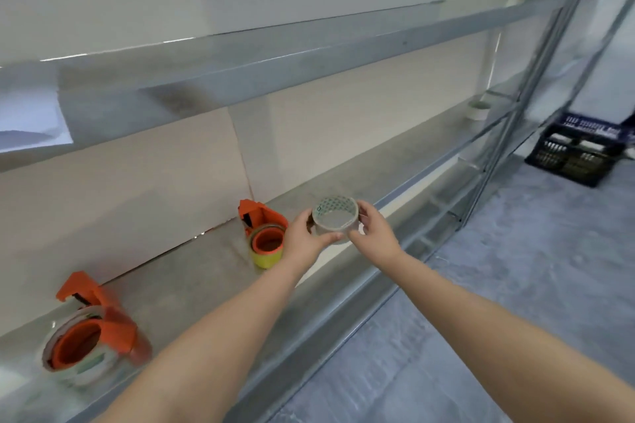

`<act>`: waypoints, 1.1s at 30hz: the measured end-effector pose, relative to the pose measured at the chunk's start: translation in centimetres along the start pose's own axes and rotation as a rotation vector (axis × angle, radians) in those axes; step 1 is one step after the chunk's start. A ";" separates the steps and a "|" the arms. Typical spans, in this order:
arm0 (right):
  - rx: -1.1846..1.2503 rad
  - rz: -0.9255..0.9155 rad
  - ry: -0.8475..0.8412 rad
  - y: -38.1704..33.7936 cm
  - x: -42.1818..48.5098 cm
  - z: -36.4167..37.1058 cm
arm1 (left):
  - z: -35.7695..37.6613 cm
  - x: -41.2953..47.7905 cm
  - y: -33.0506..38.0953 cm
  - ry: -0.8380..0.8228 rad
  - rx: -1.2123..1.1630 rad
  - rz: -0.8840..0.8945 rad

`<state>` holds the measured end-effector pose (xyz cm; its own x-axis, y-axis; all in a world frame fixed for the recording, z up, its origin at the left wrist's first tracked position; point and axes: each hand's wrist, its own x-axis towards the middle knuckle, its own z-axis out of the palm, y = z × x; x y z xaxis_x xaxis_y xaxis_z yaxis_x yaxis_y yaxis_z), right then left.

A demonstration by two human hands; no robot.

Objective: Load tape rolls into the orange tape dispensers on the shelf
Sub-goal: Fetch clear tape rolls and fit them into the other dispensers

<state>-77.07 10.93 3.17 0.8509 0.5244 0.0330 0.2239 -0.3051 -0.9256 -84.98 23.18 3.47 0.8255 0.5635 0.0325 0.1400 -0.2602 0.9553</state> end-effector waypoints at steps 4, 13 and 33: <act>0.042 0.043 0.071 1.7 0.5 -5.4 | 5.4 1.9 1.9 -0.087 0.008 0.035; 0.083 0.058 0.193 5.8 1.6 -17.1 | 17.8 5.5 5.7 -0.235 -0.013 0.087; 0.062 0.088 0.375 14.4 5.7 -32.4 | 35.8 10.0 10.1 -0.399 -0.018 0.164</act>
<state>-53.56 -16.27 2.22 0.9828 0.1677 0.0773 0.1229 -0.2816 -0.9516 -55.72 -1.86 2.89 0.9832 0.1676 0.0716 -0.0173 -0.3053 0.9521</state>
